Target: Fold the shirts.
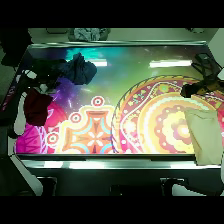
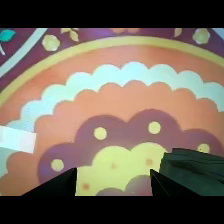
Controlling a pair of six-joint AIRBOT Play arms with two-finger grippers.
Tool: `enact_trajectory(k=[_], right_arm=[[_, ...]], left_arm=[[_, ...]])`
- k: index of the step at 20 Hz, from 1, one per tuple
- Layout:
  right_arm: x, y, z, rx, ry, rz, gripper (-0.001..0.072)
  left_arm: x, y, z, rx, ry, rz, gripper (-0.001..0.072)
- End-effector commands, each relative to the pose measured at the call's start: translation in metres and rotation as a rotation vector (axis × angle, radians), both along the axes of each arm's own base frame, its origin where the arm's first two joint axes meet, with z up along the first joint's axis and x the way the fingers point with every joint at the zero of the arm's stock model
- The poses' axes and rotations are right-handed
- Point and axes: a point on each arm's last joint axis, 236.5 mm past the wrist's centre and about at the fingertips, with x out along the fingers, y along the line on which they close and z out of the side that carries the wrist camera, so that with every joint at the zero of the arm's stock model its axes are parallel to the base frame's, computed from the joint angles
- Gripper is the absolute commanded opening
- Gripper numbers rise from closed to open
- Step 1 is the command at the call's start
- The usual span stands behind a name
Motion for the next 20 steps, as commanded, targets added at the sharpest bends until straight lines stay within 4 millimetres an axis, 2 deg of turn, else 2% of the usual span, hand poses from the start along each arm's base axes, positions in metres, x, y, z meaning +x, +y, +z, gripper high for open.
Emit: enact_trajectory(k=[1, 5, 9, 13, 15, 17, 19, 20], right_arm=[[0.0, 0.005, 0.0, 0.023, -0.001, 0.0, 0.0551], [-0.002, 0.01, -0.001, 0.044, 0.009, 0.004, 0.0551], [-0.004, 0.019, -0.001, 0.082, 0.021, 0.011, 0.0551], [-0.007, 0.024, -0.002, 0.107, 0.034, 0.017, 0.0551], [-0.007, 0.024, -0.002, 0.106, 0.033, 0.017, 0.0551], [-0.007, 0.024, -0.002, 0.107, 0.034, 0.017, 0.0551], [-0.007, 0.024, -0.002, 0.106, 0.033, 0.017, 0.0551], [-0.007, 0.024, -0.002, 0.107, 0.034, 0.017, 0.0551]], left_arm=[[0.032, 0.014, 0.0, -0.096, -0.123, 0.145, 0.072], [0.056, 0.018, 0.012, -0.087, -0.239, 0.263, 0.072], [0.064, 0.013, 0.004, -0.16, -0.243, 0.35, 0.072], [0.067, 0.014, 0.008, -0.164, -0.265, 0.372, 0.0701], [0.067, 0.015, 0.005, -0.162, -0.262, 0.374, 0.0565], [0.067, 0.017, -0.001, -0.162, -0.254, 0.377, 0.0368], [0.067, 0.017, -0.009, -0.161, -0.243, 0.377, 0.0122], [0.066, 0.017, -0.013, -0.16, -0.237, 0.377, 0.0029]])
